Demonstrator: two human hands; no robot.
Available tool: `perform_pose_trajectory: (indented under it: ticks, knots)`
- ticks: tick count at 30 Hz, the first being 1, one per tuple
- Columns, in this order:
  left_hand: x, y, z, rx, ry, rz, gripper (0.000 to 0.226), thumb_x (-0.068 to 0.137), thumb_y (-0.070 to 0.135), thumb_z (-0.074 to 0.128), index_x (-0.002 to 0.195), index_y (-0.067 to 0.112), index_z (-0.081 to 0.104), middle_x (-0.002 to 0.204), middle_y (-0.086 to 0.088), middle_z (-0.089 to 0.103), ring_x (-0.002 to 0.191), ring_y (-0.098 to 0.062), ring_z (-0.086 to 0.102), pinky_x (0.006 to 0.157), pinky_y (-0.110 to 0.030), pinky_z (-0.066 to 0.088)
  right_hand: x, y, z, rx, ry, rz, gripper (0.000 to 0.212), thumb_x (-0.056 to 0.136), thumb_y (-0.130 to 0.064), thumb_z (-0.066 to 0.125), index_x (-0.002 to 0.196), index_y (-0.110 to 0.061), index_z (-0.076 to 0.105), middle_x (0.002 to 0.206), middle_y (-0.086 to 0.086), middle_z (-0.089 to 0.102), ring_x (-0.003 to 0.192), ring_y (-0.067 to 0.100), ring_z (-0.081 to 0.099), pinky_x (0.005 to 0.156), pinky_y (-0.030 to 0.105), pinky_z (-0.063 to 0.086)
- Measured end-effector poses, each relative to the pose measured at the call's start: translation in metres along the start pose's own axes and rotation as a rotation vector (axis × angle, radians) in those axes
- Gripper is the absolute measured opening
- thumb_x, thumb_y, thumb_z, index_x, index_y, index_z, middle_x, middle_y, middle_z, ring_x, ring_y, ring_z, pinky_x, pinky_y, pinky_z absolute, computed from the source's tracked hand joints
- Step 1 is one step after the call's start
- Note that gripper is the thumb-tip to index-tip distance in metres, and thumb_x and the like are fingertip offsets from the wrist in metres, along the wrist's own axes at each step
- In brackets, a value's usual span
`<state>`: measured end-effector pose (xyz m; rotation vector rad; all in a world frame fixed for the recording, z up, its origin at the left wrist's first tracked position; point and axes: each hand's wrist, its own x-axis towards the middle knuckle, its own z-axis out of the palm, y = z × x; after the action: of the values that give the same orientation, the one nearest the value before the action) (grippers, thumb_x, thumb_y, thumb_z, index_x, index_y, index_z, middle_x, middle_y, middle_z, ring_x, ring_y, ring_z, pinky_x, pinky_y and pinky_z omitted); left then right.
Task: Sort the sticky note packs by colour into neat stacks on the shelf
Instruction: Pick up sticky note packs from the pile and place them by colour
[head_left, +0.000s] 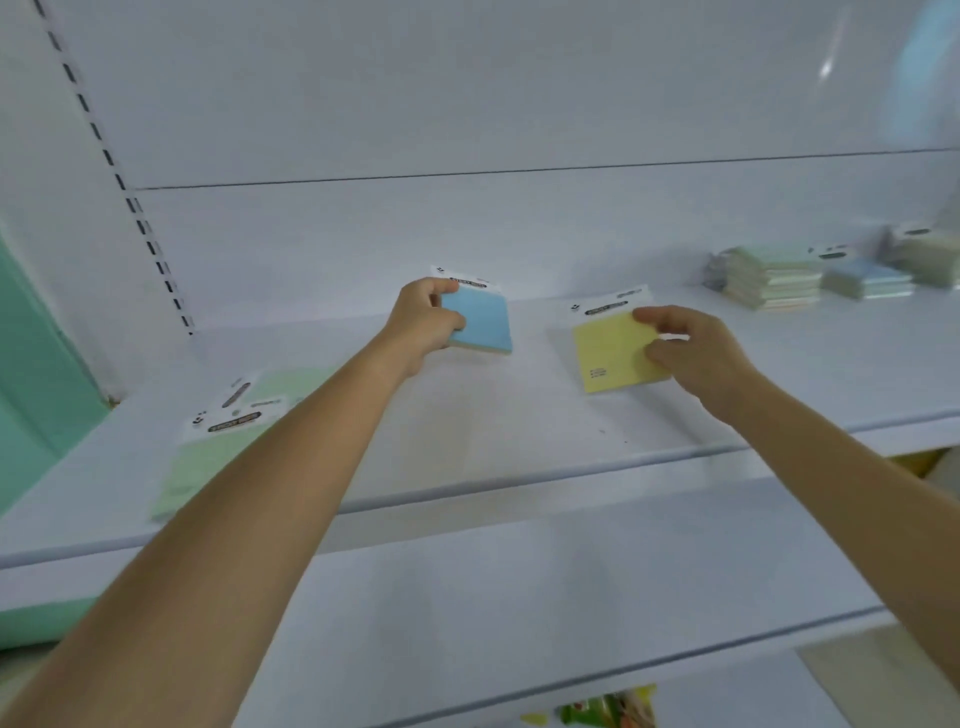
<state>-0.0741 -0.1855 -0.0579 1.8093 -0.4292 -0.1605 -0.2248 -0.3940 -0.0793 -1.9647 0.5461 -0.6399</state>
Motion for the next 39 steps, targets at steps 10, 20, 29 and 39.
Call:
perform_pose_trajectory:
  ticks: [10,20,29,39]
  knots:
    - [-0.014,0.065,0.198,-0.130,-0.007,0.109,0.050,0.082,-0.004,0.054,0.130,0.010,0.049,0.135,-0.013,0.046,0.102,-0.019,0.049,0.074,-0.026,0.048,0.018,0.074,-0.175,-0.141,0.085,-0.052,0.047,0.083,0.008,0.045,0.120,-0.018,0.058,0.108,0.000,0.049,0.088,0.024,0.055,0.078,0.029,0.039]
    - [-0.004,0.118,0.350,-0.116,-0.006,0.212,0.045,0.082,0.000,0.058,0.126,0.008,0.052,0.131,-0.013,0.050,0.101,-0.014,0.049,0.084,-0.026,0.045,0.055,0.149,-0.297,-0.192,0.154,-0.024,0.043,0.087,0.003,0.045,0.124,-0.019,0.051,0.115,0.001,0.048,0.089,0.027,0.058,0.078,0.036,0.045]
    - [0.065,0.157,0.494,-0.103,-0.085,0.246,0.042,0.082,0.003,0.059,0.123,0.004,0.053,0.096,-0.003,0.052,0.084,-0.014,0.052,0.088,-0.025,0.052,0.121,0.202,-0.371,-0.322,0.109,-0.026,0.041,0.086,0.000,0.048,0.121,-0.020,0.047,0.120,0.009,0.049,0.090,0.033,0.064,0.074,0.038,0.048]
    - [0.121,0.154,0.578,0.105,-0.048,0.165,0.046,0.084,-0.001,0.048,0.129,0.004,0.050,0.132,-0.017,0.051,0.121,-0.032,0.051,0.104,-0.038,0.043,0.193,0.242,-0.431,-0.148,0.081,-0.035,0.046,0.082,0.009,0.045,0.118,-0.020,0.048,0.110,0.001,0.046,0.081,0.031,0.058,0.068,0.039,0.047]
